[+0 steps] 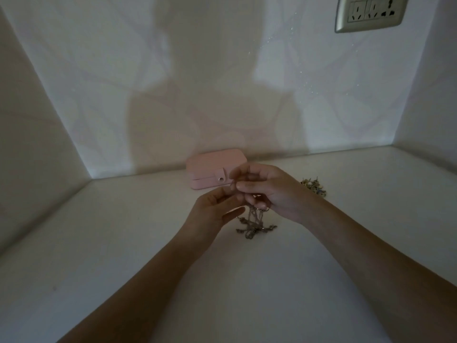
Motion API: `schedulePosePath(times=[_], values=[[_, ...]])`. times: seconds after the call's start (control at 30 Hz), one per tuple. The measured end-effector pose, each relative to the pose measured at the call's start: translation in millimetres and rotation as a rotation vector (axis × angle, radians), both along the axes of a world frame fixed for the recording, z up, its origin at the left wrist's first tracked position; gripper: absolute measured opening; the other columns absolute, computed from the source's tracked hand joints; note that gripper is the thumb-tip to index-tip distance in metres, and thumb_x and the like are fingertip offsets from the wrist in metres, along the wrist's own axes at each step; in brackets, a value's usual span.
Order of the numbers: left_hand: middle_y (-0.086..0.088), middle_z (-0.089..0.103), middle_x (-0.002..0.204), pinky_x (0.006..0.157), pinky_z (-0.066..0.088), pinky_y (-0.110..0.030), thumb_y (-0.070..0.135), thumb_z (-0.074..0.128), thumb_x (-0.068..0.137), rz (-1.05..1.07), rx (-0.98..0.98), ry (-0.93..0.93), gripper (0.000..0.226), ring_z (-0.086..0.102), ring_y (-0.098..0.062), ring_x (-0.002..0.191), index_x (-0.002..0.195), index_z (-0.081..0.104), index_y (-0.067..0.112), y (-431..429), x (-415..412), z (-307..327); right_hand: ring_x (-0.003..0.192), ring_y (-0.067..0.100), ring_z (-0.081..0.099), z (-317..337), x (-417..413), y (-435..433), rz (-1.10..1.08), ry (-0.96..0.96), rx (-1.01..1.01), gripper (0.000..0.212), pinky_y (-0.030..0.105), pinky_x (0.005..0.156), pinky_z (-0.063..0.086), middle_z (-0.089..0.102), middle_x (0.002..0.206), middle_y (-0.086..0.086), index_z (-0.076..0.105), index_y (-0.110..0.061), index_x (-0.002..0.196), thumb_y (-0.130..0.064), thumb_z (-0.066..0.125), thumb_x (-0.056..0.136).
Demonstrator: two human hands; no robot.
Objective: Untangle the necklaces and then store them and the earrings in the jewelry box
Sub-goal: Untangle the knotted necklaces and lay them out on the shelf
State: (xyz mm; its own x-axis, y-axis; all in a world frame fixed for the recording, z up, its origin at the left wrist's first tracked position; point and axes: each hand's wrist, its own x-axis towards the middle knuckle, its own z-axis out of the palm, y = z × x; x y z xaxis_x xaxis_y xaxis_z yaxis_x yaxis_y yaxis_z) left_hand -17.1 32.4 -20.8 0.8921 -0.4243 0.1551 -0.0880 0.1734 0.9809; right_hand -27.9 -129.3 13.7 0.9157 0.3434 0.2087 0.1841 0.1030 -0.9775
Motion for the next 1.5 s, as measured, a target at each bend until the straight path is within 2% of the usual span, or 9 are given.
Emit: schedulePosePath(times=[0.2,0.33,0.5,0.6,0.73,0.93,1.1,1.23,1.5], values=[[-0.007,0.068,0.074,0.084,0.054,-0.031,0.017,0.058,0.081,0.056,-0.160,0.143,0.012,0.066,-0.019,0.076,0.080,0.063,0.006,5.2,3.6,8.7,0.069,0.013,0.064,4.1,-1.7,-5.3,-0.037,-0.036,-0.058,0.038,0.019,0.059,0.050,0.066,0.092,0.000,0.062,-0.010,0.111,0.015,0.057,0.084],[-0.003,0.050,0.052,0.060,0.054,-0.027,0.011,0.048,0.096,0.130,-0.130,0.128,0.024,0.055,-0.015,0.054,0.074,0.056,0.004,-2.7,-1.0,10.5,0.056,0.002,0.058,-8.0,5.1,1.1,-0.429,-0.264,-0.492,0.031,0.012,0.059,0.046,0.063,0.083,-0.002,0.068,-0.019,0.093,0.009,0.061,0.080],[-0.003,0.060,0.062,0.062,0.053,-0.027,0.013,0.050,0.096,0.089,-0.019,0.040,0.018,0.062,-0.016,0.060,0.093,0.064,0.002,-4.5,-5.5,6.4,0.064,-0.004,0.050,-21.7,11.0,7.9,-0.483,-0.372,-0.801,0.015,0.003,0.058,0.037,0.058,0.081,-0.007,0.070,-0.011,0.095,-0.006,0.055,0.092],[-0.005,0.067,0.067,0.064,0.057,-0.026,0.008,0.056,0.093,0.194,0.040,-0.034,0.014,0.066,-0.017,0.064,0.090,0.067,0.001,-1.7,-2.8,5.4,0.070,0.005,0.060,-19.4,11.6,6.3,-0.462,-0.287,-0.695,0.014,0.008,0.067,0.045,0.063,0.077,-0.003,0.066,-0.013,0.088,-0.012,0.055,0.095],[-0.011,0.072,0.069,0.066,0.057,-0.026,0.008,0.072,0.080,0.355,0.130,-0.118,0.008,0.069,-0.019,0.064,0.077,0.069,0.001,-1.0,-0.3,-0.4,0.078,0.028,0.068,-13.1,7.3,5.2,-0.303,0.029,-0.266,0.016,0.042,0.083,0.058,0.068,0.085,0.014,0.058,-0.011,0.091,-0.011,0.045,0.100],[-0.006,0.070,0.066,0.068,0.058,-0.024,0.014,0.063,0.089,0.307,0.022,0.021,0.014,0.069,-0.019,0.065,0.079,0.063,0.004,-0.7,1.1,2.3,0.038,0.003,0.045,-10.2,0.9,7.4,-0.336,0.057,-0.335,0.015,0.022,0.041,0.042,0.049,0.058,0.004,0.052,-0.010,0.096,-0.016,0.040,0.103],[-0.007,0.055,0.055,0.060,0.059,-0.029,0.018,0.040,0.102,0.190,-0.264,0.223,0.016,0.061,-0.016,0.050,0.100,0.050,0.006,-5.8,0.2,10.4,0.039,-0.002,0.041,-7.8,1.3,2.2,-0.278,0.073,-0.416,0.027,0.016,0.043,0.028,0.053,0.056,-0.010,0.064,-0.008,0.097,-0.034,0.060,0.093],[0.004,0.029,0.046,0.052,0.052,-0.025,0.020,0.040,0.102,0.262,-0.455,0.344,0.025,0.034,-0.007,0.038,0.079,0.047,0.011,-2.8,4.5,14.0,0.049,0.005,0.042,-0.6,-4.7,-2.0,-0.088,0.096,-0.480,0.029,0.018,0.049,0.036,0.060,0.069,0.002,0.072,-0.002,0.093,-0.028,0.076,0.079],[0.003,0.050,0.066,0.050,0.049,-0.022,0.024,0.041,0.102,0.359,-0.213,0.173,0.024,0.050,-0.009,0.057,0.085,0.056,0.016,3.2,2.6,13.2,0.053,0.008,0.054,-4.9,-0.6,-1.5,-0.247,0.081,-0.356,0.004,0.017,0.052,0.043,0.063,0.063,0.001,0.072,-0.004,0.085,-0.001,0.071,0.082]])
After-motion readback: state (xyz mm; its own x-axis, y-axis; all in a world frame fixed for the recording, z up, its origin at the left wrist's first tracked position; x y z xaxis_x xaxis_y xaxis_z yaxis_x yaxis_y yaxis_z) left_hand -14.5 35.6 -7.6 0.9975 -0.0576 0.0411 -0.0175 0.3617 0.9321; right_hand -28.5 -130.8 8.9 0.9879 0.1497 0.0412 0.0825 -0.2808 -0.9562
